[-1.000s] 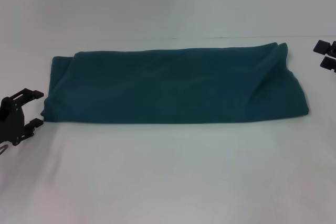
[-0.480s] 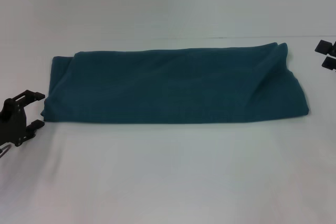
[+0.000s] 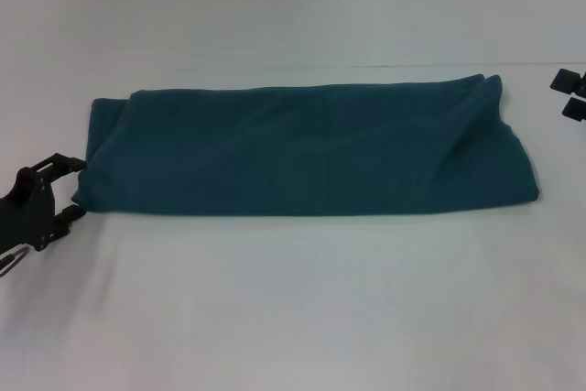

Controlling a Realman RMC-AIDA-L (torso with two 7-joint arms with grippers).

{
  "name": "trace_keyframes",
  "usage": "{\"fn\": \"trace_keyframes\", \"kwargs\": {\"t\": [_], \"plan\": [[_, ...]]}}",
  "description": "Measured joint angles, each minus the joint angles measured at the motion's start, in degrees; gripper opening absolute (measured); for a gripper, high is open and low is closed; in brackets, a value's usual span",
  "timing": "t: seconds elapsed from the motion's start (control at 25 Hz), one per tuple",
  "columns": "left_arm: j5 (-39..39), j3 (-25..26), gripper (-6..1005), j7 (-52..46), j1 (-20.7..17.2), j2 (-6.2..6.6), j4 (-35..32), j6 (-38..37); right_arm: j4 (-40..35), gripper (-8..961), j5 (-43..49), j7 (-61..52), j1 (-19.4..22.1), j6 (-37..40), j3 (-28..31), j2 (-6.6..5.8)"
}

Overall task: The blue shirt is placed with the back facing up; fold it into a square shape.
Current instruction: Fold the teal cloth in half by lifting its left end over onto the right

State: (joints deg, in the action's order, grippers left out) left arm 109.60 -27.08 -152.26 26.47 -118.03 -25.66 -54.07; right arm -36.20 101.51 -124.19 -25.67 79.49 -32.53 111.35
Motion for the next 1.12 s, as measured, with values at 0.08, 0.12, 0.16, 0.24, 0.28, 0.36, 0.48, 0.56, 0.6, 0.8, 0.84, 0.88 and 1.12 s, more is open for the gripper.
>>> {"fn": "trace_keyframes", "kwargs": {"t": [0.08, 0.12, 0.16, 0.24, 0.28, 0.36, 0.48, 0.56, 0.6, 0.8, 0.84, 0.88, 1.12], "plan": [[0.02, -0.04, 783, 0.04, 0.26, -0.01, 0.25, 0.05, 0.0, 835, 0.0, 0.01, 0.0, -0.02, 0.18, 0.0], [0.05, -0.05, 783, 0.13, 0.44, -0.01, 0.44, 0.07, 0.0, 835, 0.0, 0.03, 0.0, -0.03, 0.24, 0.0], [0.06, -0.05, 783, 0.17, 0.52, -0.01, 0.49, 0.08, 0.0, 835, 0.0, 0.04, 0.01, -0.03, 0.27, 0.0], [0.16, -0.09, 782, 0.41, 0.93, -0.02, 0.64, 0.17, 0.0, 835, 0.0, 0.05, 0.06, -0.04, 0.34, 0.0], [0.19, -0.11, 782, 0.54, 1.16, -0.02, 0.65, 0.18, 0.0, 835, 0.0, 0.05, 0.09, -0.04, 0.39, 0.0], [0.12, -0.13, 783, 0.85, 1.59, -0.02, 0.63, -0.01, -0.01, 835, 0.0, 0.06, 0.14, -0.04, 0.51, 0.0], [-0.68, 0.13, 783, 1.93, 2.14, -0.01, 0.34, -1.03, -0.01, 835, 0.0, 0.08, 0.17, -0.05, 0.58, 0.0], [-2.36, 0.58, 784, 3.73, 2.29, 0.0, 0.24, -2.6, -0.01, 836, 0.0, 0.09, 0.18, -0.04, 0.61, 0.0], [-3.31, 0.67, 784, 4.46, 2.22, 0.0, 0.23, -3.17, -0.01, 836, 0.0, 0.1, 0.18, -0.04, 0.63, 0.0], [-5.31, 0.86, 782, 5.44, 0.59, -0.06, 0.45, -3.97, 0.02, 836, 0.02, 0.33, 0.19, -0.03, 1.0, 0.0], [-5.23, 0.86, 782, 5.34, 0.41, -0.12, 0.52, -3.91, 0.17, 836, 0.07, 0.37, 0.18, -0.03, 1.16, 0.0], [-5.08, 0.73, 782, 5.15, 0.23, -0.22, 0.59, -3.79, 0.41, 836, 0.15, 0.44, 0.13, -0.03, 1.37, -0.02], [-4.19, -0.65, 782, 4.66, 1.02, -0.41, 0.93, -2.9, 0.49, 836, 0.2, 0.54, 0.03, 0.0, 1.42, -0.06]]}}
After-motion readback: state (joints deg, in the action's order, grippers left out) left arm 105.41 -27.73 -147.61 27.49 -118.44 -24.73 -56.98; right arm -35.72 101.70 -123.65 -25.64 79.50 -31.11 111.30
